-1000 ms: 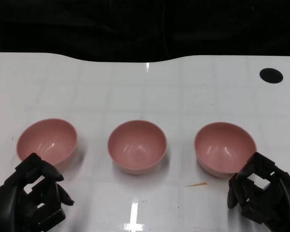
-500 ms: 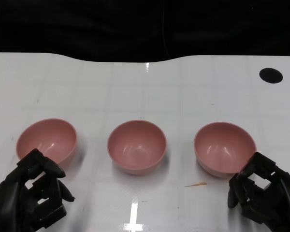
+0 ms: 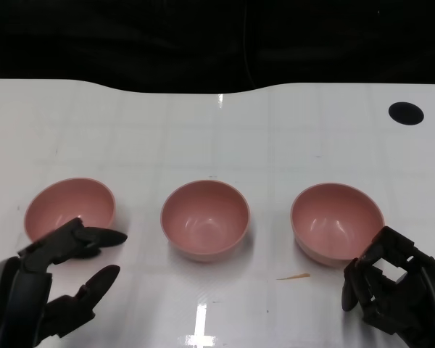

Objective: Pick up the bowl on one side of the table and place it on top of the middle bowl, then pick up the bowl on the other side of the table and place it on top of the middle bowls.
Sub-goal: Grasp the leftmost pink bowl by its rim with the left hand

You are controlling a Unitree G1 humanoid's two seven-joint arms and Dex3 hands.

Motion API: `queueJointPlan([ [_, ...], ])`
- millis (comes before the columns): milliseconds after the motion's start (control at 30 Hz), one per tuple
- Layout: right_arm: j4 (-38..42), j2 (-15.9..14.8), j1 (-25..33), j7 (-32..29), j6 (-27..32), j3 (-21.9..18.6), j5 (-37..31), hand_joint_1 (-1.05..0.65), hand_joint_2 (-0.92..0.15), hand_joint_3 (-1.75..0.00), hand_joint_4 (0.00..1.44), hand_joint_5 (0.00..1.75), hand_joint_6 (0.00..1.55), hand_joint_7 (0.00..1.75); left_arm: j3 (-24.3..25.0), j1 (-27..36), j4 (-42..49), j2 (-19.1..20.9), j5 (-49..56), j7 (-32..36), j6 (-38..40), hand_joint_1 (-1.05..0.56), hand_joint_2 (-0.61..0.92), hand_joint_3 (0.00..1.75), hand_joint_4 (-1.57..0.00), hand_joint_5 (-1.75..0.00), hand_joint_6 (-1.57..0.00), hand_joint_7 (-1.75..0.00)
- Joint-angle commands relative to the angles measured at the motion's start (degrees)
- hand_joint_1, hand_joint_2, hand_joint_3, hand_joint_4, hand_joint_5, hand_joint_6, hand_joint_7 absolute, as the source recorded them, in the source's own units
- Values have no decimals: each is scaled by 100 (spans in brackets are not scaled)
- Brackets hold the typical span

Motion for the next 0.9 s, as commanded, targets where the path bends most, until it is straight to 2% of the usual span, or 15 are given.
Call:
queueJointPlan([
  [33, -37, -111, 7, -41, 82, -59, 26, -14, -50, -112, 86, 175, 77, 145, 172, 128, -878, 282, 1512, 493, 572, -62, 89, 3, -63, -29, -76, -12],
  [100, -20, -103, -16, -55, 77, -54, 8, -13, -49, -114, 87, 175, 76, 147, 193, 116, -1269, 428, 2110, 509, 916, -72, 86, 1, -62, -20, -75, -5],
  [267, 48, -99, -80, -5, 96, -49, 21, -13, -49, -115, 87, 175, 75, 148, 74, -63, -1705, 761, 3014, 322, 1662, -85, 84, 0, -61, -12, -71, -1],
  [433, 92, -65, -110, 4, 44, -39, 11, -13, -51, -114, 86, 175, 74, 149, -98, -315, -1790, 1018, 3332, -64, 2288, -86, 77, 0, -59, -7, -69, 0],
  [567, 71, -59, -105, -26, 71, -11, -9, -14, -51, -114, 86, 175, 74, 149, -185, -556, -1552, 1350, 3109, -452, 2504, -79, 76, 0, -53, -2, -61, 0],
  [700, 59, -26, -92, -56, 8, 3, -28, -13, -53, -111, 86, 175, 74, 147, -338, -941, -582, 1763, 2421, -470, 2242, -79, 80, 2, -52, -1, -58, 0],
  [900, 45, -17, -85, -88, -12, 17, -43, -13, -54, -110, 85, 175, 75, 147, -665, -1167, 389, 1893, 1806, -167, 1947, -80, 86, 2, -52, -1, -56, -1],
])
